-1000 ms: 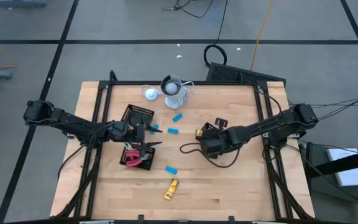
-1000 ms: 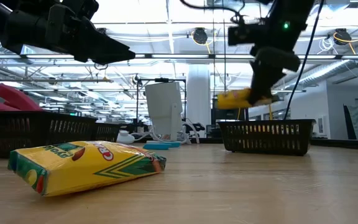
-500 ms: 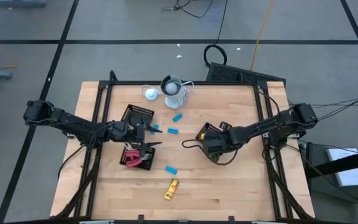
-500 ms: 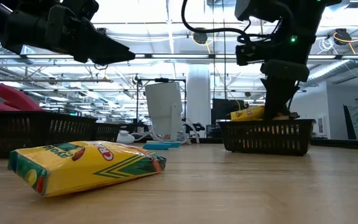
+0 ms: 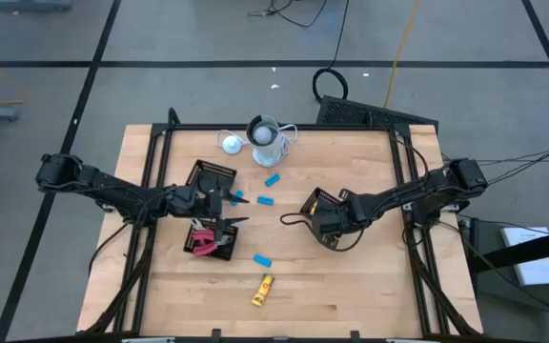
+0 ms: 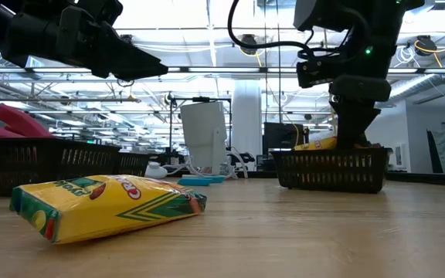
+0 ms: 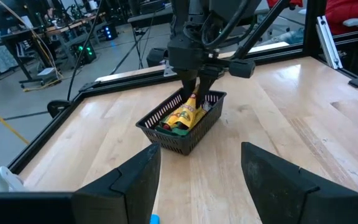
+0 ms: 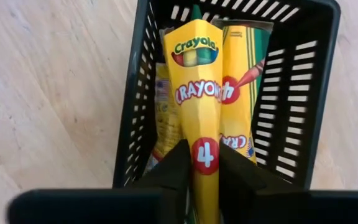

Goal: Pick & Place School Supplies
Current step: Put the yellow crayon box into the bottom right black bin

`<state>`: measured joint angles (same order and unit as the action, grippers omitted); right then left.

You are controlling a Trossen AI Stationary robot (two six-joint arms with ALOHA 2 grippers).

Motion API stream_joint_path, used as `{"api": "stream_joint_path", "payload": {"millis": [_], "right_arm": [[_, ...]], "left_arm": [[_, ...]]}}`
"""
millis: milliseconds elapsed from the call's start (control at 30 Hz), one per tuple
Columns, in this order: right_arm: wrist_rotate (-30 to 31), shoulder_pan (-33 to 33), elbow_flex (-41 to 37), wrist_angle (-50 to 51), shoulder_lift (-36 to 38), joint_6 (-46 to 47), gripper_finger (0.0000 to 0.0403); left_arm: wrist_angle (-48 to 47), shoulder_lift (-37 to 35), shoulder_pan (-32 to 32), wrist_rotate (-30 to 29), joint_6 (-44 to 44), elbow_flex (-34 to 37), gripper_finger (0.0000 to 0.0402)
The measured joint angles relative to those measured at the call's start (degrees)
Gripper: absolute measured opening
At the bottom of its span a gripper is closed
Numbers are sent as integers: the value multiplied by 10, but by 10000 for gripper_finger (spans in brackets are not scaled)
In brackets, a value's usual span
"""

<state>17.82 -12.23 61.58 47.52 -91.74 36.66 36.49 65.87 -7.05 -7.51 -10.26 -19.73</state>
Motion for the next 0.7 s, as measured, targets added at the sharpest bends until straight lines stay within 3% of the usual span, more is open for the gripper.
{"api": "stream_joint_path", "payload": {"millis": [267, 700], "right_arm": [[16, 0, 0, -5, 0, -15, 144], [33, 0, 0, -42, 0, -55, 214]], "left_arm": [[0, 0, 0, 0, 0, 0, 227], [-4, 0, 0, 0, 0, 0, 227]]}}
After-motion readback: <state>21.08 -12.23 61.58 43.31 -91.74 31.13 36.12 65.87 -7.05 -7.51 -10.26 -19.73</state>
